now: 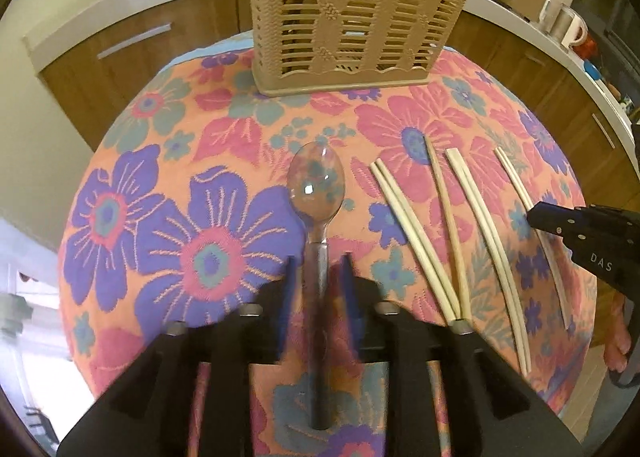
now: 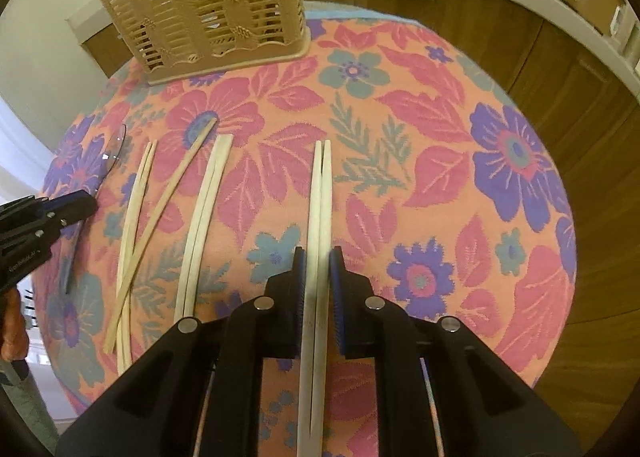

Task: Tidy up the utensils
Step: 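Close the right gripper on a pair of chopsticks while the left gripper grasps a spoon, then lift the chopsticks and spoon up toward the basket with both grippers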

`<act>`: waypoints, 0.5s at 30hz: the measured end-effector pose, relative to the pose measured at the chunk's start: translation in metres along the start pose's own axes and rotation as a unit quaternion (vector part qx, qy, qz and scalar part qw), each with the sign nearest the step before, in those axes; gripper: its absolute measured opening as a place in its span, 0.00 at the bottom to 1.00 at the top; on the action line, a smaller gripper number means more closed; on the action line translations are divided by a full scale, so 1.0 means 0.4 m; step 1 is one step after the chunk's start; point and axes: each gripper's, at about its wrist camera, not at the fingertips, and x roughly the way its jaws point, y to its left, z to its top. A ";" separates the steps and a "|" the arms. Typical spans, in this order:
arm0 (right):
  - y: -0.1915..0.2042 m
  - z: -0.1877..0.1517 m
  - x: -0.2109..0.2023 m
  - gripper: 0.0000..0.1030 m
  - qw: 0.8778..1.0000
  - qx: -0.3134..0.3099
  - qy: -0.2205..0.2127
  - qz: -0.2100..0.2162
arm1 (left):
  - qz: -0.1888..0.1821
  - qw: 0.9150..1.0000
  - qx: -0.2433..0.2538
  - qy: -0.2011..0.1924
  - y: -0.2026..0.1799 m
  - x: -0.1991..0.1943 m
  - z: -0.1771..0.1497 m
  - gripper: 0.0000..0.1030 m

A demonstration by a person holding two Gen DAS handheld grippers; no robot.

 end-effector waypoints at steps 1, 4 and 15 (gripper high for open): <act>-0.006 0.005 0.000 0.10 1.000 0.001 0.007 0.007 | 0.004 1.000 0.006 -0.004 -0.002 -0.001 0.007 0.33; -0.018 0.020 0.006 0.15 0.999 0.001 0.029 0.024 | 0.008 1.000 0.010 0.001 -0.001 0.009 0.024 0.33; 0.011 0.085 0.037 0.09 0.998 -0.030 0.055 0.011 | 0.040 0.997 0.067 0.021 -0.036 0.047 0.059 0.14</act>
